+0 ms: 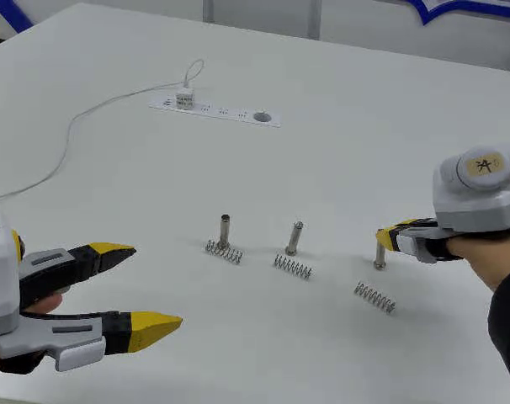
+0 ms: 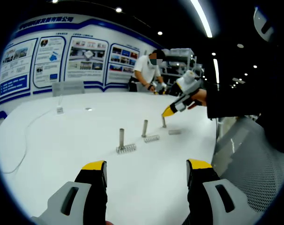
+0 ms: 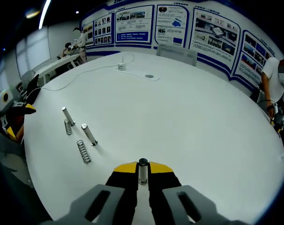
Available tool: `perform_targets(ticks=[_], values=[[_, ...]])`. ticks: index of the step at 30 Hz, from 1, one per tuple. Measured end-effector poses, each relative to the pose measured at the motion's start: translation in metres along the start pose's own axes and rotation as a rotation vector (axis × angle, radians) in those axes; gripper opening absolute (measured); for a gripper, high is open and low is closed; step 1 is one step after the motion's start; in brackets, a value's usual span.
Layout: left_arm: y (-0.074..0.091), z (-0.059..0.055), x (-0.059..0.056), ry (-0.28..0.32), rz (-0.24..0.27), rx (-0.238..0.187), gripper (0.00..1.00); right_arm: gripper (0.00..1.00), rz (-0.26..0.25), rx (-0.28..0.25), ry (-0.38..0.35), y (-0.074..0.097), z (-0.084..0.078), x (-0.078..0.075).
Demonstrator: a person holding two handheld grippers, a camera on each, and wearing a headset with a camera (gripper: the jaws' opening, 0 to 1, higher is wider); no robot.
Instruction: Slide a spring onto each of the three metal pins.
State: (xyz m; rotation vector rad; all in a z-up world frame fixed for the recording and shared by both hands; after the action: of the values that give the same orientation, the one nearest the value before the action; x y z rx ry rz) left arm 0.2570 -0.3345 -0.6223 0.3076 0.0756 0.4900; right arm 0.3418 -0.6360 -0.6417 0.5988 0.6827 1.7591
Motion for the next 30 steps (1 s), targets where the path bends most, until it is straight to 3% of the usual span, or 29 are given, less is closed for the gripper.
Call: perform_targets(ticks=[17, 30], values=[[0.0, 0.002, -0.003, -0.005, -0.006, 0.005, 0.7, 0.09, -0.005, -0.019, -0.009, 0.009, -0.011, -0.003], [-0.002, 0.002, -0.003, -0.006, -0.011, 0.003, 0.7, 0.09, -0.012, 0.033, 0.007, -0.009, -0.029, -0.007]])
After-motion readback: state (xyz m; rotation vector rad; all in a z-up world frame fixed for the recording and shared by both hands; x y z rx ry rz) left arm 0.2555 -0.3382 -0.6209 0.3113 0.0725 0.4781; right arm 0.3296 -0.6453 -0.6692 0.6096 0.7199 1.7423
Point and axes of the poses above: the centre of the closed fingertips' face, and the gripper's own axes: y roughly backward along the fingers, x roughly to its left, z roughly out of its top, the point moved 2 cm from there along y, roughly backward along the fingers, and after that the axes turned 10 degrees about -y, right-handed, at the moved point
